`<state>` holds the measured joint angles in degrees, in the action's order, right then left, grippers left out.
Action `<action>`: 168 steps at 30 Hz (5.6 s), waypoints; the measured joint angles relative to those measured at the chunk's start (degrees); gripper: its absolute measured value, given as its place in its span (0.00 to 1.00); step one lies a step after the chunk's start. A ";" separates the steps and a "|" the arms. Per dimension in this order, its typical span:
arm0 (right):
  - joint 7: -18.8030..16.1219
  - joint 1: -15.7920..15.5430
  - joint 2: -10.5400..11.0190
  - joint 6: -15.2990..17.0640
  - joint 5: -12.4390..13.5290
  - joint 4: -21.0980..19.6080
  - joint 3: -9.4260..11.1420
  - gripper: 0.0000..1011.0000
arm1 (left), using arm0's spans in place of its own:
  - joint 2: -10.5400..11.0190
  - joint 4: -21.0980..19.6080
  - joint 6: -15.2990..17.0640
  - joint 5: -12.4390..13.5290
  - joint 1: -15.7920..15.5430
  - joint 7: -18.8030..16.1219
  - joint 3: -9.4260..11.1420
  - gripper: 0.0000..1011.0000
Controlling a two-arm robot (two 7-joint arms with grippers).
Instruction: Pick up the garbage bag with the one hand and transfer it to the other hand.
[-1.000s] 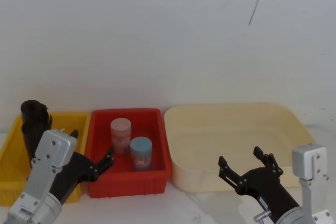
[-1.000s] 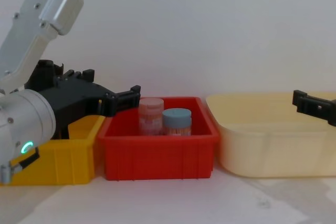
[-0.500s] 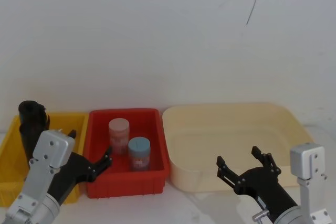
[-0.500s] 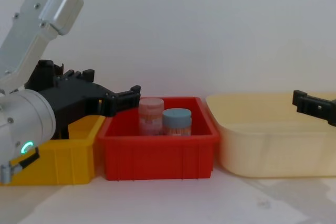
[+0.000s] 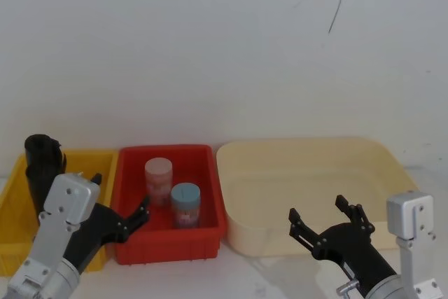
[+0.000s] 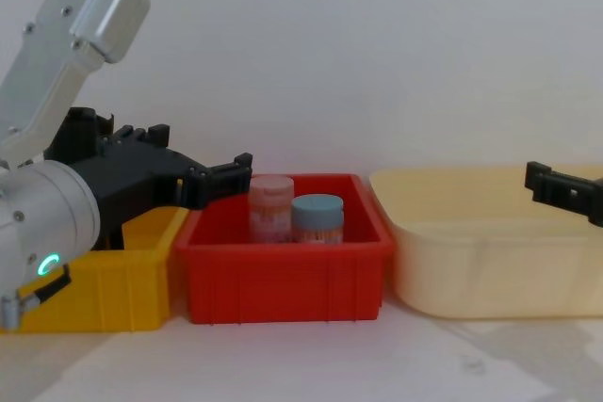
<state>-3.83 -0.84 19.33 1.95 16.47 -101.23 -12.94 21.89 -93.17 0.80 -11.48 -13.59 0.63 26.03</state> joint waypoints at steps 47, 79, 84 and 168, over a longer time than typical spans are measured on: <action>-3.32 2.89 0.54 12.40 2.37 -5.09 -2.09 0.99 | 2.47 -14.15 12.38 -2.30 5.49 -0.42 -2.98 0.99; -4.31 19.37 -6.95 31.47 -1.20 -1.59 -13.02 0.99 | 4.04 -29.07 12.99 -9.92 25.59 -5.87 -20.87 0.99; -4.75 21.35 -8.02 31.95 -1.66 0.98 -13.79 0.99 | 4.32 -27.26 13.66 -10.83 23.81 -4.66 -21.26 0.99; -10.68 26.24 -10.03 29.54 -5.46 14.08 -13.15 0.99 | -2.41 9.99 13.94 -10.10 -8.09 8.83 -12.28 0.48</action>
<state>-14.51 25.40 9.30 31.49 11.01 -87.14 -26.09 19.48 -83.18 14.74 -21.58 -21.68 9.45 13.75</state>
